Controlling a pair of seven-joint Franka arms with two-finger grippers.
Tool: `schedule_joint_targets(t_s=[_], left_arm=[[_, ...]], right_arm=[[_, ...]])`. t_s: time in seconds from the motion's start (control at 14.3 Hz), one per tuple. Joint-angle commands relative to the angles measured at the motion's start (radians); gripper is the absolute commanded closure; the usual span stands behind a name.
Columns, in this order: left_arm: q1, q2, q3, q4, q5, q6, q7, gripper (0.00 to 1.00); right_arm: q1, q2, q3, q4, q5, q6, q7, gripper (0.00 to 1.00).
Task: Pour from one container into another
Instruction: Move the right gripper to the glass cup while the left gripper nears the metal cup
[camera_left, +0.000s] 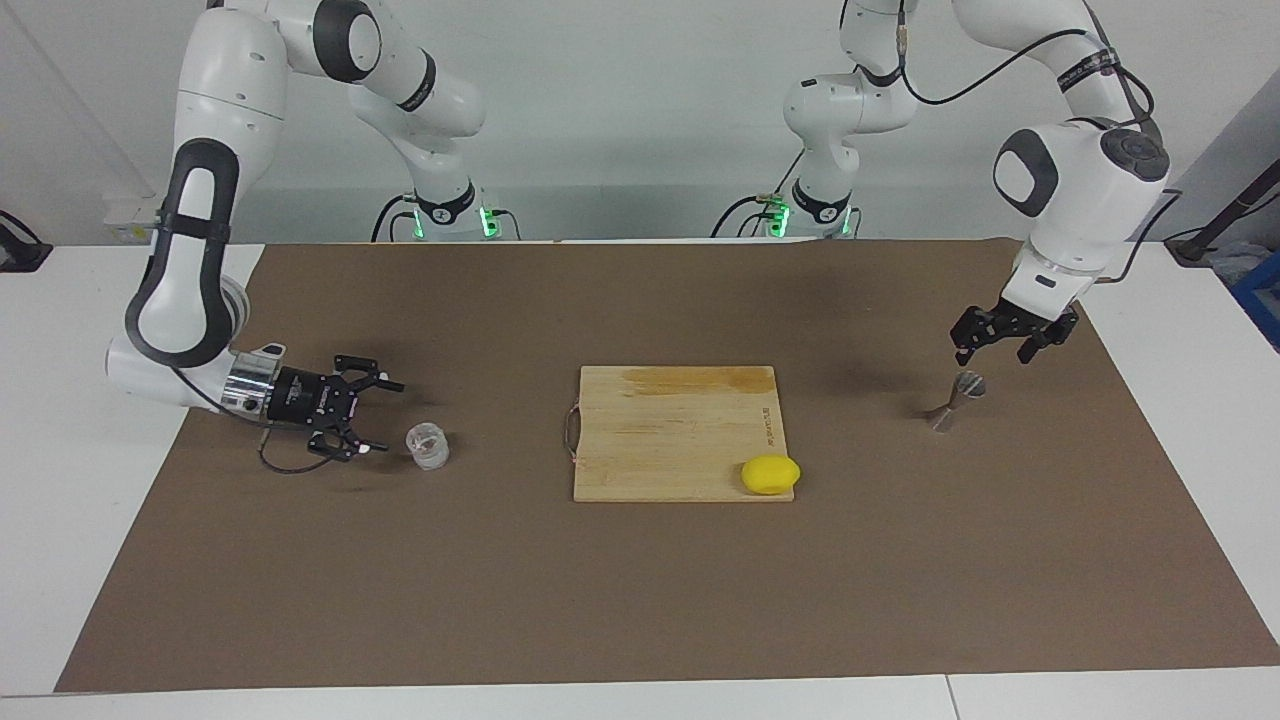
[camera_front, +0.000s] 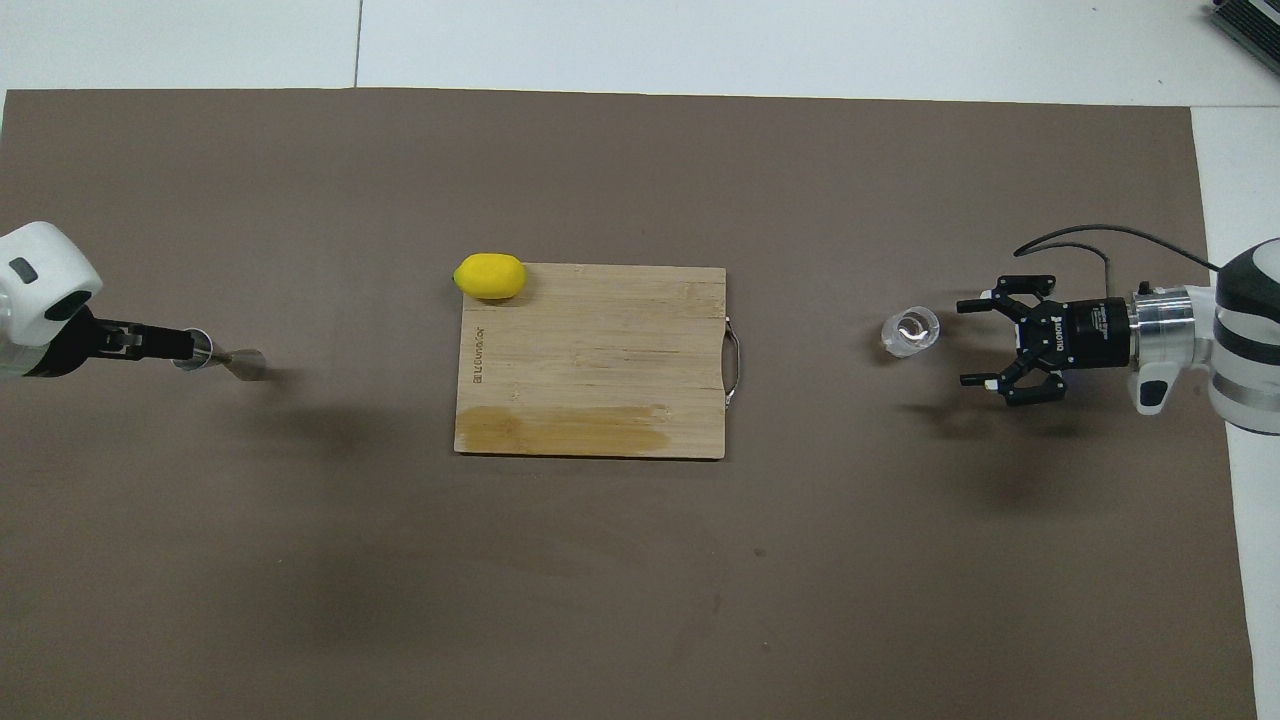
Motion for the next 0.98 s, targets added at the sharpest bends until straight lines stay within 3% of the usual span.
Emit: schedule_joint_targets(t_s=[0.0,0.21,0.42,0.63,0.91], left_arm=[[0.052,-0.004,0.004,-0.004,-0.16,0.053,0.312,0.0],[0.104,0.013,0.002,-0.005,-0.255,0.042,0.517,0.0],[0.168,0.059,0.004,-0.008,-0.488,0.045,0.738,0.0],[0.211,0.123,0.002,0.015,-0.633,0.041,0.939,0.0],[0.277,0.223,0.002,0.117,-0.881,-0.109,1.35,0.0]], right_arm=[[-0.02,0.022,0.037,0.003,0.051,0.044,-0.028,0.0],[-0.021,0.056,0.048,0.011,0.056,0.066,-0.075,0.0],[-0.02,0.066,0.057,0.013,0.09,0.069,-0.091,0.0],[-0.02,0.08,0.057,0.013,0.104,0.071,-0.132,0.0],[-0.018,0.1,0.064,0.013,0.127,0.075,-0.158,0.0]])
